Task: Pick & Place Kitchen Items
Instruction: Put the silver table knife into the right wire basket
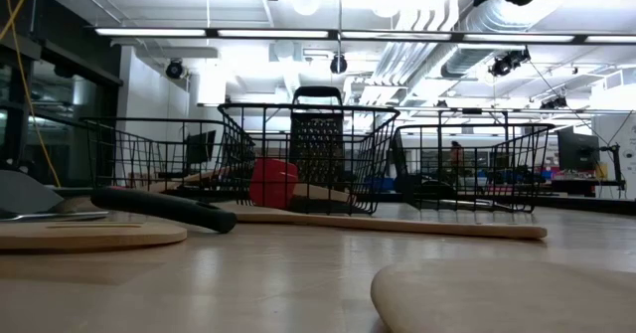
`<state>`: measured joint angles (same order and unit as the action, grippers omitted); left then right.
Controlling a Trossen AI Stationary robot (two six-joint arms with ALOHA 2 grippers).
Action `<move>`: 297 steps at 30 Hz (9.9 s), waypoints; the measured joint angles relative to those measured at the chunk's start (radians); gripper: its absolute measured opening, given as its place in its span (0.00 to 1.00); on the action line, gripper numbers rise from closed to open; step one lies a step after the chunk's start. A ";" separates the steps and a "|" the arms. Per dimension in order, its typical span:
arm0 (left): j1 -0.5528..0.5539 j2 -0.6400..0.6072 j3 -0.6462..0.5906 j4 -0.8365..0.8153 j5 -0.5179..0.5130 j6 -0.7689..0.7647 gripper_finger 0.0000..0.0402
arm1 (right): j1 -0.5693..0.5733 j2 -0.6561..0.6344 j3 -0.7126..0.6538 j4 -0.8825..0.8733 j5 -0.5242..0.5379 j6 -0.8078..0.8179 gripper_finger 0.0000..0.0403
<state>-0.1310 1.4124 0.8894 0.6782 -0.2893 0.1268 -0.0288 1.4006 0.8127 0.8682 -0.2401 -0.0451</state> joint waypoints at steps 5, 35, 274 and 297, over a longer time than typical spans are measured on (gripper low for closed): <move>0.000 0.000 0.000 0.000 0.002 0.000 0.07 | -0.003 0.000 0.000 -0.027 0.000 -0.001 0.32; 0.000 -0.002 0.000 -0.017 -0.001 -0.027 0.24 | -0.020 -0.010 -0.001 -0.088 -0.008 -0.004 0.09; -0.307 0.240 0.002 -1.309 0.412 -2.155 0.26 | -0.591 -0.558 -0.002 -1.309 -0.311 -0.005 0.17; -0.307 0.243 0.001 -1.304 0.452 -2.148 0.26 | -0.591 -0.558 -0.002 -1.327 -0.311 -0.012 0.17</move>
<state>-0.4385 1.6550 0.8907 -0.6254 0.1628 -2.0212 -0.6195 0.8421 0.8112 -0.4591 -0.5507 -0.0574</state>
